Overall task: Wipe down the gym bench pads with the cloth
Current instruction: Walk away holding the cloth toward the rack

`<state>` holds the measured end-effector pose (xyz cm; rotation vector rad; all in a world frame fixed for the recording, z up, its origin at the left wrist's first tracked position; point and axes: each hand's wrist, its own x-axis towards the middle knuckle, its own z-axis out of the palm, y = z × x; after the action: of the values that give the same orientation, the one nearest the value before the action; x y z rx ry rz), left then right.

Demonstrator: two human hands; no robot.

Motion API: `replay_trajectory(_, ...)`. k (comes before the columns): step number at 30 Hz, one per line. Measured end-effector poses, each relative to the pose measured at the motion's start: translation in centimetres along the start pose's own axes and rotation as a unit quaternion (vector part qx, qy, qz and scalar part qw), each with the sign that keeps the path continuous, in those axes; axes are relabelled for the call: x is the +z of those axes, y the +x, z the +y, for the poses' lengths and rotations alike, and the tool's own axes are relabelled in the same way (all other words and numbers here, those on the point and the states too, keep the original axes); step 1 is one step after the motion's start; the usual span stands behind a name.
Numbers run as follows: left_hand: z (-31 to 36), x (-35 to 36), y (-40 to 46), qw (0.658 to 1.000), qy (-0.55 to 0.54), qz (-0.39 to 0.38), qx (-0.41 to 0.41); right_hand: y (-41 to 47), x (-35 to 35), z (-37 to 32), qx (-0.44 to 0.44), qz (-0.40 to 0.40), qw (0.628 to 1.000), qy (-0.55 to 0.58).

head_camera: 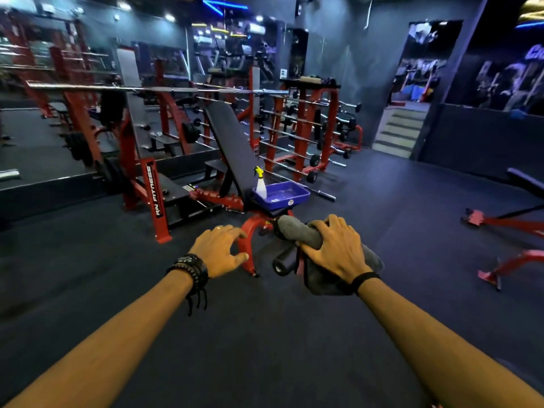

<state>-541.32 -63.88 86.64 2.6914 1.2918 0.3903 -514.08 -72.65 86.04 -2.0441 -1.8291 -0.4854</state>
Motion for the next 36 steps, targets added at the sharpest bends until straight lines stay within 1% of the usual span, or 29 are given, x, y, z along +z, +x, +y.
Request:
replay_trajectory(7, -3.4, 5.0, 16.5, 1.000, -0.005, -0.004, -0.020, 12.6, 9.2, 8.0, -0.025, -0.058, 0.998, 0.010)
replay_trajectory(10, -4.1, 6.9, 25.0, 0.999, -0.031, -0.017, -0.028, 19.3, 11.7, 12.3, -0.024, -0.071, 0.997, 0.004)
replay_trajectory(16, -3.8, 9.9, 41.0, 0.997, -0.067, -0.014, -0.029, 31.9, 16.3, 21.5, -0.034, -0.072, 0.997, -0.014)
replay_trajectory(19, -3.5, 11.6, 47.6, 0.997, -0.069, -0.035, -0.031, 36.3, 19.3, 25.3, -0.026, -0.065, 0.998, 0.002)
replay_trajectory(22, -3.9, 13.5, 53.8, 0.996, -0.065, -0.039, -0.041, 40.8, 23.3, 28.4, -0.028, -0.062, 0.997, 0.021)
replay_trajectory(28, -5.1, 18.3, 65.2, 0.993, -0.066, -0.036, -0.093, 50.3, 32.6, 34.3, -0.056, -0.073, 0.994, 0.057)
replay_trajectory(33, -5.7, 21.0, 73.0, 0.983, -0.084, -0.036, -0.157, 57.9, 38.7, 38.3, -0.100, -0.116, 0.981, 0.116)
replay_trajectory(36, -6.5, 22.5, 76.0, 0.976, -0.093, -0.018, -0.198, 62.3, 42.5, 39.4, -0.137, -0.136, 0.971, 0.139)
